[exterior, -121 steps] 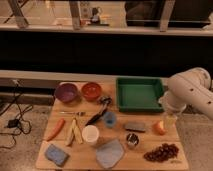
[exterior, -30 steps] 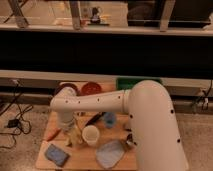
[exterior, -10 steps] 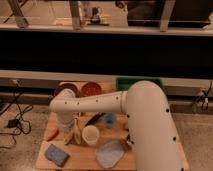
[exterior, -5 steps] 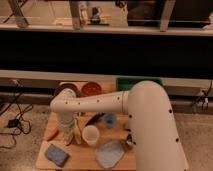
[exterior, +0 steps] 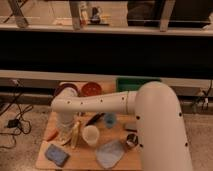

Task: Place banana in plastic cup

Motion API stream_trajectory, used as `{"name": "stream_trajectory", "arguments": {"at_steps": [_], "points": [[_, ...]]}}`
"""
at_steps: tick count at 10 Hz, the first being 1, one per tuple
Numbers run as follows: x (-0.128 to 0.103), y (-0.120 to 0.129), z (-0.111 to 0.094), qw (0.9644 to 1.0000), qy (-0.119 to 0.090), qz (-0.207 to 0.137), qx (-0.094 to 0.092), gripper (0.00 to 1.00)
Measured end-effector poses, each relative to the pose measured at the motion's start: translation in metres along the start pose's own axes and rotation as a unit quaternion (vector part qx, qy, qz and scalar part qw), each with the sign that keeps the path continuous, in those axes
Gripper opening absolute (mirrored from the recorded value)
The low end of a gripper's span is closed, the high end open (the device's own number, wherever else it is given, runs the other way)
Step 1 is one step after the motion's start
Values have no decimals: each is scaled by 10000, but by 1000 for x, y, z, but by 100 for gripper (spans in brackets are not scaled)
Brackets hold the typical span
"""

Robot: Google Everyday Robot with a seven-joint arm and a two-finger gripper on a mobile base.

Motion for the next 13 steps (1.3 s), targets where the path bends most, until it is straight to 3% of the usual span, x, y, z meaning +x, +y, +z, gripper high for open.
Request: {"name": "stream_trajectory", "arguments": {"at_steps": [5, 9, 13], "points": [[-3, -3, -7, 9998, -42, -57, 180, 17], [-15, -5, -53, 9969, -42, -186, 766, 17], [-39, -4, -101, 9901, 24, -451, 1329, 17]]}}
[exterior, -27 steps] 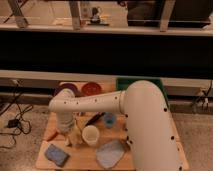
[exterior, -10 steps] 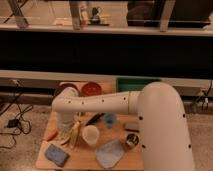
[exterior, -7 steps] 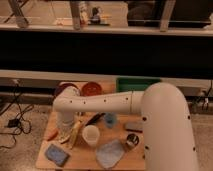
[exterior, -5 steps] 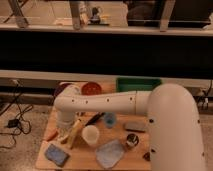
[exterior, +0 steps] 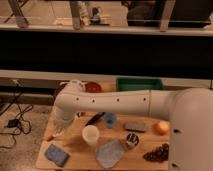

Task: Place banana in plastic cup

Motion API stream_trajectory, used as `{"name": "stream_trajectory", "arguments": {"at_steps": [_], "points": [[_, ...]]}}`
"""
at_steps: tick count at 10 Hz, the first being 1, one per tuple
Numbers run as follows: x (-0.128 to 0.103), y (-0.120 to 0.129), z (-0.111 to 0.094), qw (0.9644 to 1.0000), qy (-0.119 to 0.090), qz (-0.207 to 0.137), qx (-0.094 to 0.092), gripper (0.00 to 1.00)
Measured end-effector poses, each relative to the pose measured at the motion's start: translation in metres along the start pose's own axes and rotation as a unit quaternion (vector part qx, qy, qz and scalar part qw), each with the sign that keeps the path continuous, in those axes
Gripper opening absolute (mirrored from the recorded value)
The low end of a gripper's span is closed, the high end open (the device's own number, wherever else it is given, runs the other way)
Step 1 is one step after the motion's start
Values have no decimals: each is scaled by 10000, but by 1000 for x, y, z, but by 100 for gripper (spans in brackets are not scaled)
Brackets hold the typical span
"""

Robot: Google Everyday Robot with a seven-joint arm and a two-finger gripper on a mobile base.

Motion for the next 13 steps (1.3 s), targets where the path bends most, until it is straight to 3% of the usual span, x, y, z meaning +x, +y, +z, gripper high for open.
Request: {"name": "stream_trajectory", "arguments": {"at_steps": [5, 8, 11, 13], "points": [[-12, -20, -54, 9983, 227, -157, 509, 17], [4, -26, -67, 9977, 259, -29, 619, 17], [33, -20, -76, 9967, 220, 349, 698, 17], [33, -20, -74, 9968, 206, 350, 689, 17]]}}
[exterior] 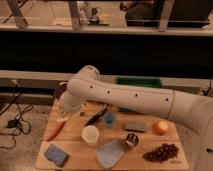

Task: Place banana in plastic cup

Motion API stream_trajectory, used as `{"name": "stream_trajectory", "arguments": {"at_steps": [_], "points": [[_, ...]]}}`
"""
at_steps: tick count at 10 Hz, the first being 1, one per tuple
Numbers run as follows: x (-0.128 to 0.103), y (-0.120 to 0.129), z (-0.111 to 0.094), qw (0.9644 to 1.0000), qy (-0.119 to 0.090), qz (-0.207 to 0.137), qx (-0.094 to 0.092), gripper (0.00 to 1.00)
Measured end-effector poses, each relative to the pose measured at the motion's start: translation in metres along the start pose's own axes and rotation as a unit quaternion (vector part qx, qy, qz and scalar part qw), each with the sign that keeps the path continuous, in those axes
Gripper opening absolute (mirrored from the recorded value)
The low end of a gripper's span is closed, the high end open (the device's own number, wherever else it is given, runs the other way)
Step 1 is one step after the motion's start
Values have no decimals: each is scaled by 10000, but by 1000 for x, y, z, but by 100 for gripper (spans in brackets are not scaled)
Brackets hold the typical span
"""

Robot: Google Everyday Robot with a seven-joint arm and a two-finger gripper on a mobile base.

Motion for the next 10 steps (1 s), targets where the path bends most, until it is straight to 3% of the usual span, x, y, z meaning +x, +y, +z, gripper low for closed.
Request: {"name": "stream_trajectory", "arguments": {"at_steps": [10], "points": [[3, 1, -2, 10000, 41, 68, 17, 17]]}}
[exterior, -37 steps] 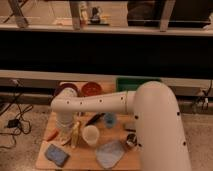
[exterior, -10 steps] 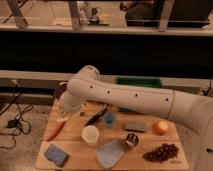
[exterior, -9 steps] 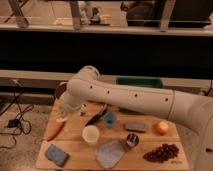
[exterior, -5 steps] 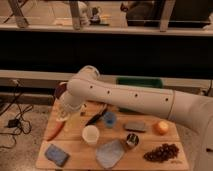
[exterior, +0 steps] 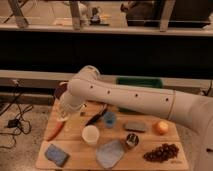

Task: Place banana in plastic cup

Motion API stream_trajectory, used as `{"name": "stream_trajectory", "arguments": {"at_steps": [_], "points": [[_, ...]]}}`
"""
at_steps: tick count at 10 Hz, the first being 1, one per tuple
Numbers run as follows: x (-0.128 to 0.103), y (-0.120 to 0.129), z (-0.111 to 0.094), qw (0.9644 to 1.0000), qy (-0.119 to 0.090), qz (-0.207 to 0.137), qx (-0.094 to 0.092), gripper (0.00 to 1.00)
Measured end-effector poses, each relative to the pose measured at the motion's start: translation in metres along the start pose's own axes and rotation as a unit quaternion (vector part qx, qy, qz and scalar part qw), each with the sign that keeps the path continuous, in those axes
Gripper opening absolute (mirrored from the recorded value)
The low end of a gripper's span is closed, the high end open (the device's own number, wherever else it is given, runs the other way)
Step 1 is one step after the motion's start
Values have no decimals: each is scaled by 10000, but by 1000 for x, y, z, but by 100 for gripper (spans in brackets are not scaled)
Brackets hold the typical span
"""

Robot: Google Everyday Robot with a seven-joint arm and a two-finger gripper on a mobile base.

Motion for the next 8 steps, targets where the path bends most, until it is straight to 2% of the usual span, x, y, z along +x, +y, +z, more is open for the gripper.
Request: {"name": "stream_trajectory", "arguments": {"at_steps": [1, 3, 5, 8], "points": [[5, 0, -2, 9999, 33, 94, 24, 17], [33, 7, -15, 9990, 189, 381, 104, 17], [65, 21, -32, 9967, 369, 709, 160, 17], [85, 31, -36, 9931, 490, 1048, 195, 17]]}}
